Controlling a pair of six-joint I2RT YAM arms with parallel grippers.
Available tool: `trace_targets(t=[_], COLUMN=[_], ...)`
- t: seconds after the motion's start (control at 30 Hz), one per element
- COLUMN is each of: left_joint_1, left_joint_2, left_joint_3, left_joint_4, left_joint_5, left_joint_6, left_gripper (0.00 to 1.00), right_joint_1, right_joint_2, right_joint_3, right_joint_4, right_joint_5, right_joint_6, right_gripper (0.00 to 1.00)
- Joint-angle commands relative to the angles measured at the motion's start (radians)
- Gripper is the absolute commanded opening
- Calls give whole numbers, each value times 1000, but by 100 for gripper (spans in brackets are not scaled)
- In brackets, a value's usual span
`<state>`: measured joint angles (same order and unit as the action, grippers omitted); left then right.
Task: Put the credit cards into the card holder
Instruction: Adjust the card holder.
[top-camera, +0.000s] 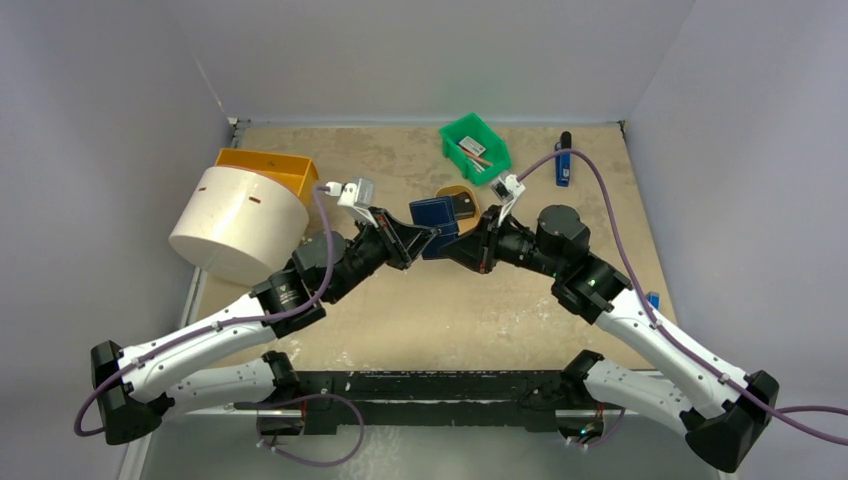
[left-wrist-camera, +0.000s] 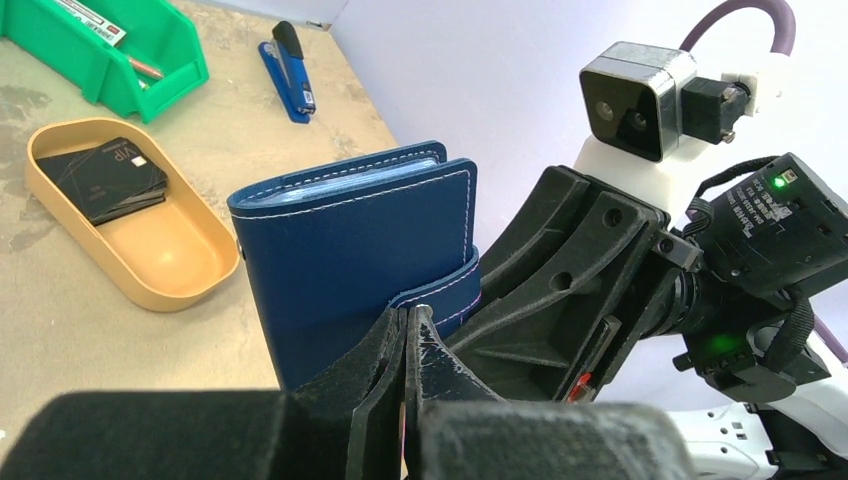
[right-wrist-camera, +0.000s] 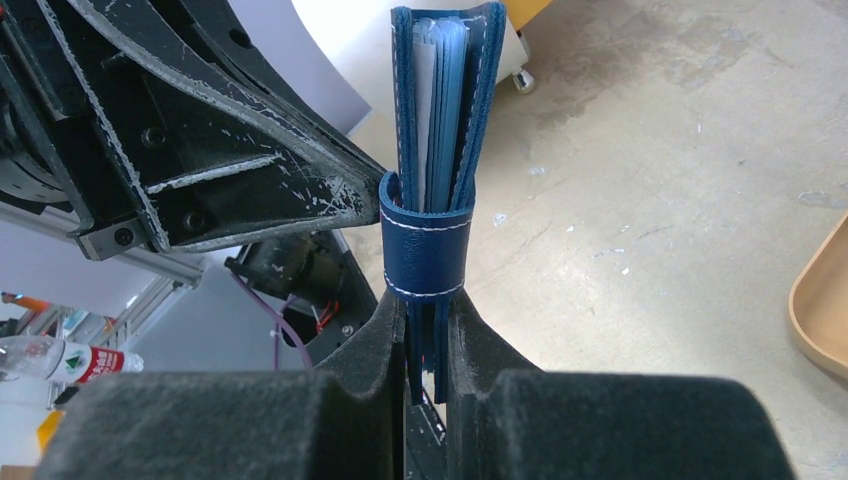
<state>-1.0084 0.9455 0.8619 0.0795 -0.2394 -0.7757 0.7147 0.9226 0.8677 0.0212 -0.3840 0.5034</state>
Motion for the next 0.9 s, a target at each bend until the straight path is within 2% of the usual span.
trace_targets(t=[0.0,0.13,0.33,0.37,0.5,0.6,0.7,0.87], left_joint_1=[1,2,2,2,2,2,2,1], left_joint_2=[9,6,-64,-83,-183,-269,-299,-286], left_joint_3=[27,26,43,47,13,-65,-116,-146], left_joint_4=[12,-3,-39,-52,-62,8,78,210], left_joint_5=[-29,-51,-86,-98,-144,-117,-22,190], left_joint_6=[-10,-10,37,47,56,49,50,52], left_gripper=[0,0,0,5,50,72,79,79], right_joint_1=[25,27,27,26,27,27,27,27], right_joint_2=[-14,-25,-74,-84,-117,-128,-143,-146], right_joint_3=[52,42,30,25,8,-9,-36,-52], right_joint_4=[104,125,67,65,99,160,247,370], right_joint_5=[-50,-59,74,82,31,-57,-148,-277], right_joint_6=[7,13,4,3,2,15,58,139], right_gripper=[0,0,0,0,0,0,0,0])
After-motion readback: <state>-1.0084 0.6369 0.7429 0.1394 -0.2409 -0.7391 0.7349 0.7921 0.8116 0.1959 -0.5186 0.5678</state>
